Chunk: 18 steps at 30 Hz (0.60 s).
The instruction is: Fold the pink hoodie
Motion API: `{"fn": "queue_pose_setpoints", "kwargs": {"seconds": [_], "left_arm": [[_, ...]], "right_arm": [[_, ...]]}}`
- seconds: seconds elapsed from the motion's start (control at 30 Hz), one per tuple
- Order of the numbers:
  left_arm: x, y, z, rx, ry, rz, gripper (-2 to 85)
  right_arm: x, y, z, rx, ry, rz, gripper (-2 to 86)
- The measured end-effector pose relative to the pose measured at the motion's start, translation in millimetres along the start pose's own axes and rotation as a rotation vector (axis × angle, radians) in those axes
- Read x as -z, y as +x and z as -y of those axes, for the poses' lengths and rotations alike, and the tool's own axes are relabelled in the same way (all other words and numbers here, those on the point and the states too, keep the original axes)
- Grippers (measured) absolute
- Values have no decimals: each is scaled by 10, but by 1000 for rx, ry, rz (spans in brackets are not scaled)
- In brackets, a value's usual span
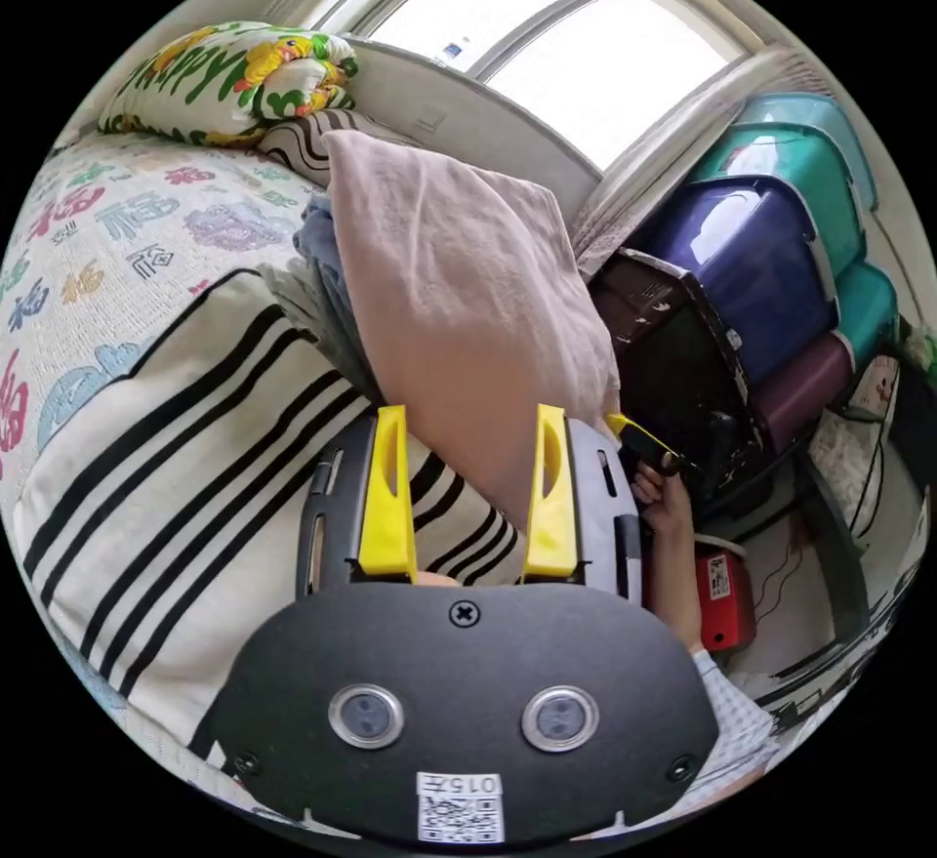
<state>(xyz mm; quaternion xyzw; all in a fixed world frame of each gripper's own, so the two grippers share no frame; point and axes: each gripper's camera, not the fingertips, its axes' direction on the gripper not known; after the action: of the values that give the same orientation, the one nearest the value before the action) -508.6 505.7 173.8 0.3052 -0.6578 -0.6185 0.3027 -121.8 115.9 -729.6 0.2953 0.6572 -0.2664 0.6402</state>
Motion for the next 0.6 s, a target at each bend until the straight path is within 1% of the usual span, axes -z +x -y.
{"fn": "queue_pose_setpoints", "kwargs": {"seconds": [0.13, 0.23, 0.3, 0.37, 0.4, 0.47, 0.5, 0.57, 0.6], "left_arm": [[-2, -173, -47, 48, 9, -75, 172], [111, -343, -117, 110, 61, -182, 153], [237, -437, -198, 144, 128, -326, 137], [450, -470, -286, 154, 214, -540, 124], [508, -458, -296, 147, 226, -586, 121], [787, -329, -330, 93, 285, -777, 112], [868, -271, -338, 73, 299, -825, 111], [1217, -17, -385, -12, 320, -1009, 107], [1315, 40, -407, -31, 324, -1047, 106]], "right_arm": [[327, -47, 49, 40, 187, 314, 46], [466, -451, 174, 185, 287, 454, 40], [517, -749, 272, 254, 333, 542, 38], [575, -1186, 402, 356, 377, 648, 37], [595, -1304, 434, 383, 381, 667, 38], [702, -1807, 535, 508, 388, 713, 39], [743, -1941, 551, 542, 394, 726, 40], [916, -2467, 606, 668, 383, 789, 42], [958, -2601, 618, 694, 372, 804, 42]]}}
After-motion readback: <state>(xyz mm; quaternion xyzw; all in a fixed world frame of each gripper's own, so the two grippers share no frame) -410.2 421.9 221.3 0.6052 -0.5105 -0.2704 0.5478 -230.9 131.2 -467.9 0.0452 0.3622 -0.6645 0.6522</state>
